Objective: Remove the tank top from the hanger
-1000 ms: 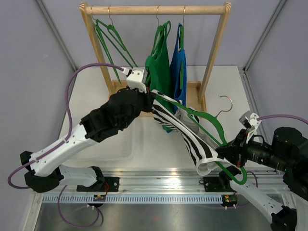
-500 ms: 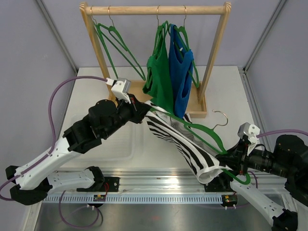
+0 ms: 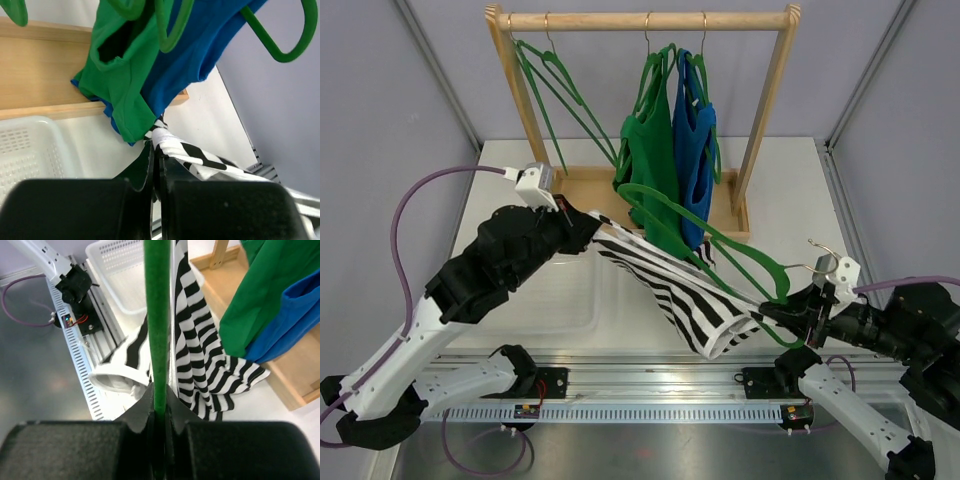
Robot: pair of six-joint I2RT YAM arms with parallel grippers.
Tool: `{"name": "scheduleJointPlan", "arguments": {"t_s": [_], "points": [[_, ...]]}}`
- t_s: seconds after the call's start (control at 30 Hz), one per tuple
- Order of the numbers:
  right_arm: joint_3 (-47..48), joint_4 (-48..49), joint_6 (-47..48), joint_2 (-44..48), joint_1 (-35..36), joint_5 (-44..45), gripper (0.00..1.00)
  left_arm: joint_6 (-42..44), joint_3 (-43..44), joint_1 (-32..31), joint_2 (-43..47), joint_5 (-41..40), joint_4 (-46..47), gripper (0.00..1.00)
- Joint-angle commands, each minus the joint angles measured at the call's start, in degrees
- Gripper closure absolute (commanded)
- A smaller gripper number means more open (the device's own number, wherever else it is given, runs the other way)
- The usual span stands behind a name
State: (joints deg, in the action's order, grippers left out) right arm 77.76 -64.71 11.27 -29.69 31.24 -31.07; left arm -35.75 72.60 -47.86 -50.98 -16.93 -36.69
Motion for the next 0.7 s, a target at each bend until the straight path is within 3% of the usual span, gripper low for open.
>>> {"name": "scheduleJointPlan", "arguments": {"t_s": [0.0, 0.13, 0.17, 0.27, 0.3, 0.43, 0.53, 0.67], "points": [[1.26, -3.68, 1.04, 2.89, 1.19, 3.46, 1.0, 3.48, -1.48, 4.7, 1.94, -7.62, 2.22, 1.0], [-3.3, 7.03, -5.53, 2.36, 1.1, 7.43, 1.0, 5.25, -8.07, 4.61, 2.98, 8.1, 13.1, 1.0], [-5.84, 10.01, -6.86, 2.45, 1.19, 7.43, 1.0, 5.34, -10.0, 4.53, 3.34, 16.49, 20.18, 1.0], [-12.07, 25.03, -16.43, 4.46, 1.19, 15.21, 1.0, 5.95, -18.79, 2.25, 4.31, 31.46, 32.94, 1.0], [-13.93, 33.51, -18.89, 5.08, 1.1, 16.21, 1.0, 7.69, -20.29, 0.85, 4.22, 33.08, 34.65, 1.0], [-19.83, 51.5, -26.29, 5.88, 1.19, 15.6, 1.0, 14.12, -23.72, -9.08, 1.16, 35.9, 35.72, 1.0], [-18.26, 54.34, -26.57, 3.08, 1.1, 18.75, 1.0, 15.36, -25.75, -15.06, -0.61, 36.01, 36.42, 1.0], [-17.97, 55.71, -25.25, 2.97, 1.19, 33.84, 1.0, 15.53, -29.08, -16.39, -0.96, 37.22, 37.82, 1.0]]}}
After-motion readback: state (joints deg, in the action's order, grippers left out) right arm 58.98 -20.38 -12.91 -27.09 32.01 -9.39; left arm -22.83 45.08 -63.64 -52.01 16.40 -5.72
